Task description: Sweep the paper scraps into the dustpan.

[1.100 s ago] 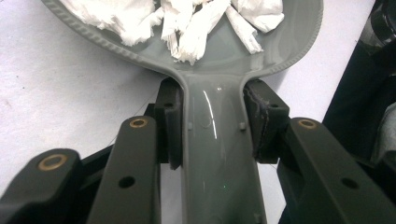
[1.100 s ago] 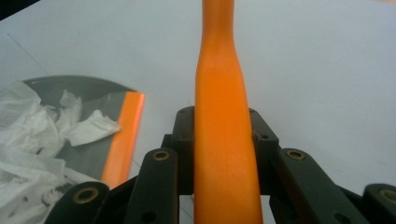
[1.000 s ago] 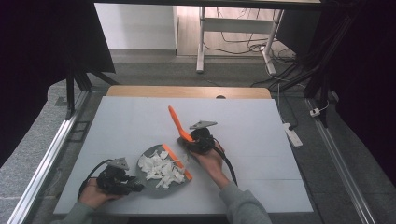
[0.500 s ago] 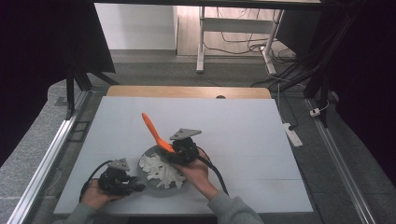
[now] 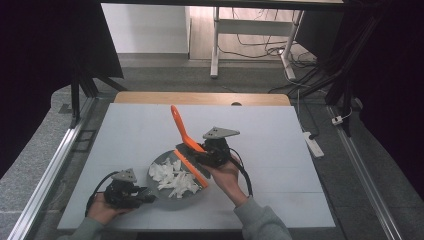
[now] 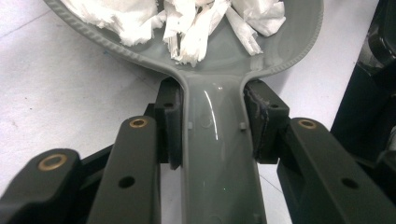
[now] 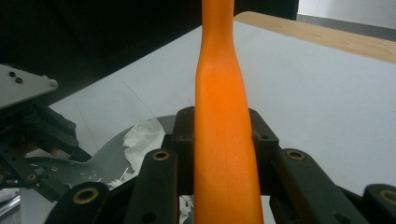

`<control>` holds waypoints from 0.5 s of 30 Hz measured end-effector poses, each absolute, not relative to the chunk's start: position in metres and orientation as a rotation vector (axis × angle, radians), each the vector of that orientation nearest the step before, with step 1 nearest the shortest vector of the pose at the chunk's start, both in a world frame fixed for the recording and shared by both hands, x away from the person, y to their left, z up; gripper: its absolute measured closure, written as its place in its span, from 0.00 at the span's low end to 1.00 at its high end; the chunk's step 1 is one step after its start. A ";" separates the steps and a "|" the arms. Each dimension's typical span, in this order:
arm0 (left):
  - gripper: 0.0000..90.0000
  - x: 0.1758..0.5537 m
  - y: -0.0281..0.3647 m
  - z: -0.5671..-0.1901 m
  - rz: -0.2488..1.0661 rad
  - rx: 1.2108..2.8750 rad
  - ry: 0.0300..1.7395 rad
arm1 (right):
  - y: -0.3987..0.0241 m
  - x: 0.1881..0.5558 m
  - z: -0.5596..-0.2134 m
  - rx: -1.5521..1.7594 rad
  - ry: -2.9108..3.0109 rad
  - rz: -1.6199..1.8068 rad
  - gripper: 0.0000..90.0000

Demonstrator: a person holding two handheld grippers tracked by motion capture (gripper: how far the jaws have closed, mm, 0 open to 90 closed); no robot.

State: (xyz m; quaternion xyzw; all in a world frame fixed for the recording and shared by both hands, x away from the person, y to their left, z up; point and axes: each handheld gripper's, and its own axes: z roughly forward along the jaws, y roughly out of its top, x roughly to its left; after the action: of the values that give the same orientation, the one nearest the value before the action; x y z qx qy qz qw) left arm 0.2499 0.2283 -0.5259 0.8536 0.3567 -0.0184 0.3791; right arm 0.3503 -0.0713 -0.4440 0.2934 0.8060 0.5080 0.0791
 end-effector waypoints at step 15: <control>0.68 0.250 0.232 -0.520 -0.016 2.094 1.002 | -0.117 0.347 -0.436 0.877 2.360 1.547 0.78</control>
State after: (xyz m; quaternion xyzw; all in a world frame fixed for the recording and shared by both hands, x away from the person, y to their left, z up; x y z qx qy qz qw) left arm 0.2498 0.2322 -0.5196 0.8273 0.3958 -0.0062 0.3987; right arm 0.3469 -0.1175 -0.4357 0.2955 0.7951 0.5213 0.0933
